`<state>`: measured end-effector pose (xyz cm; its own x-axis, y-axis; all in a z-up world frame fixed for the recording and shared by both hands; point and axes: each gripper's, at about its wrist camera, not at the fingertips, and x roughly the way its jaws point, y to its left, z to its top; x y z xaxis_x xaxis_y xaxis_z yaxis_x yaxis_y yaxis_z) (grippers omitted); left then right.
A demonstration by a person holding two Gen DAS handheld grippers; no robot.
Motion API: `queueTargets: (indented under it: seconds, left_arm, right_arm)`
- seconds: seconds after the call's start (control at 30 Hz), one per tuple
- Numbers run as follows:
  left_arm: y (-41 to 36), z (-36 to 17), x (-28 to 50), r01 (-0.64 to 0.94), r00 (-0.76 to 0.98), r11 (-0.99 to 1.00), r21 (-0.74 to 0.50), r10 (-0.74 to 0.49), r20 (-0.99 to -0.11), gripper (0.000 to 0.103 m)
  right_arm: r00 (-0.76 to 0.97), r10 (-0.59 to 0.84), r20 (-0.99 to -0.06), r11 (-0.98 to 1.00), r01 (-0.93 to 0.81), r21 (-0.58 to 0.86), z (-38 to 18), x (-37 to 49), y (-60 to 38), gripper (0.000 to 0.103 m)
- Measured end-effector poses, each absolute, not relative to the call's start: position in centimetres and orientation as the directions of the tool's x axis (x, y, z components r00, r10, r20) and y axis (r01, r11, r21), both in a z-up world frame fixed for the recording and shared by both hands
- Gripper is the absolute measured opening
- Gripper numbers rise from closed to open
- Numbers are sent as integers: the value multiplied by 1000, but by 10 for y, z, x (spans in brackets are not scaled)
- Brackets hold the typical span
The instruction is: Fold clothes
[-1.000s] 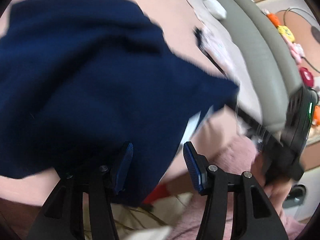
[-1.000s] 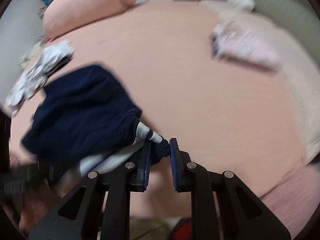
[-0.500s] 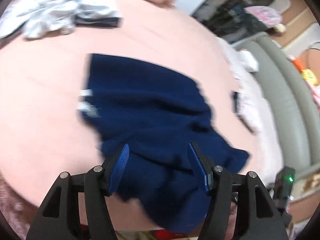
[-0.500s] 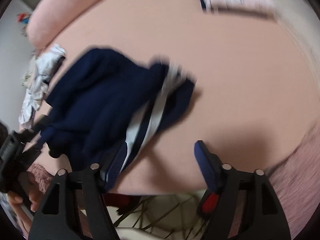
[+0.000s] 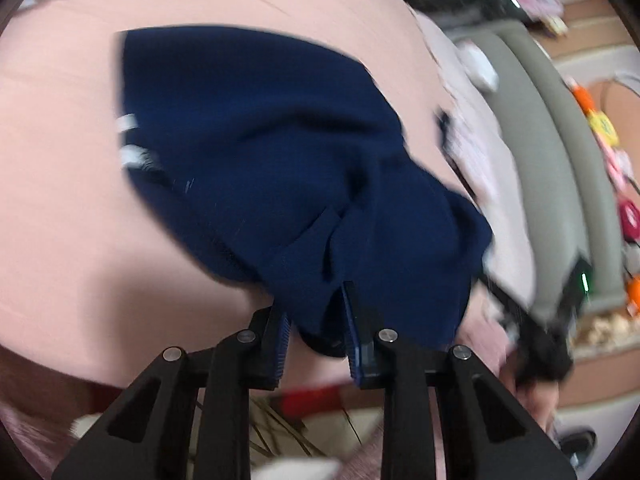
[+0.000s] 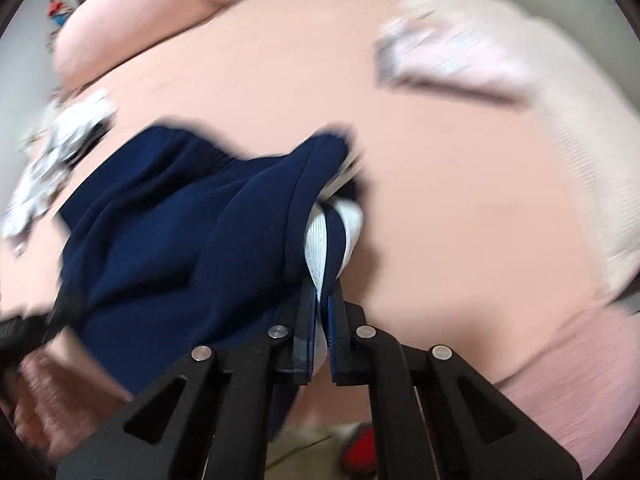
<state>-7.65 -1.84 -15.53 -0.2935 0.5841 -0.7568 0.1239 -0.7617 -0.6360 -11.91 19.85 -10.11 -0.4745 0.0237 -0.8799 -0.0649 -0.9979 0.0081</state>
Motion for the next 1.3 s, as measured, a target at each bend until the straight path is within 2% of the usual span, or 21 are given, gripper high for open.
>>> queueTargets:
  seconds: [0.03,0.07,0.1,0.17,0.23,0.3,0.33,0.4,0.47,0.5,0.53,0.57,0.6,0.73,0.8,0.93,1.07,1.17,1.2,1.27,1.3]
  left_arm:
    - [-9,-157,-81,103,-271,-768,-632,590,-761,36]
    - [0,-158,-86,77,-254,-784,-615,581,-773,53]
    - [7,-159,-93,61,-245,-806,-589,560,-792,58]
    - [-4,-150,-96,50,-274,-807,-589,556,-785,58]
    - [-30,-132,-92,34,-336,-794,-606,562,-755,58]
    - [-65,-120,-92,66,-417,-849,-524,454,-788,58]
    - [-74,-118,-97,89,-441,-872,-481,398,-804,58]
    - [-98,-127,-121,168,-479,-910,-380,261,-838,58]
    - [-108,-148,-148,215,-438,-904,-369,248,-864,58]
    - [-111,-161,-163,234,-407,-898,-373,258,-876,57]
    - [-109,-168,-167,233,-381,-907,-352,248,-891,50]
    - [-107,-175,-171,231,-354,-915,-330,237,-905,5]
    - [-104,-181,-174,227,-328,-924,-308,225,-918,2]
    - [-86,-146,-189,114,-348,-952,-285,231,-909,2]
    - [-91,-115,-199,90,-396,-955,-284,227,-890,2]
    - [-103,-18,-199,-3,-562,-940,-340,283,-778,2]
    - [-108,19,-169,-25,-643,-934,-357,289,-709,3]
    - [-122,-32,-152,44,-541,-928,-369,289,-790,9]
    - [-122,-60,-149,74,-483,-930,-359,281,-829,22]
    - [-124,-101,-145,113,-395,-932,-344,276,-876,36]
    - [-125,-116,-142,123,-365,-932,-341,277,-889,36]
  right_arm:
    - [-481,57,-875,-996,-85,-18,-97,-124,206,4]
    - [-487,90,-869,-993,-105,-45,-92,-128,214,4]
    - [-488,111,-866,-991,-117,-61,-89,-132,220,4]
    - [-478,93,-873,-993,-113,-44,-84,-139,228,6]
    - [-473,12,-881,-993,-108,44,-81,-142,237,14]
    - [-455,-69,-888,-985,-113,134,-82,-147,249,43]
    - [-446,-110,-888,-977,-116,179,-83,-149,255,50]
    - [-422,-136,-897,-975,-103,197,-88,-156,253,57]
    - [-394,-135,-909,-980,-80,181,-96,-165,245,62]
    - [-380,-135,-915,-983,-68,173,-99,-169,241,60]
    - [-366,-134,-921,-985,-56,165,-103,-173,236,52]
    - [-352,-133,-927,-986,-44,158,-107,-177,232,19]
    - [-338,-131,-932,-988,-32,151,-110,-181,228,5]
    - [-297,-119,-947,-993,17,119,-118,-199,211,3]
    - [-361,-98,-927,-995,36,91,-84,-215,207,3]
    - [-518,-120,-847,-992,88,87,4,-232,195,3]
    - [-693,-164,-702,-983,174,58,83,-213,179,3]
    - [-704,-172,-689,-975,224,14,80,-175,174,4]
    - [-683,-175,-709,-970,245,4,70,-166,172,4]
    - [-530,-172,-830,-953,302,5,15,-155,169,7]
    - [-445,-157,-882,-950,313,11,-14,-151,170,7]
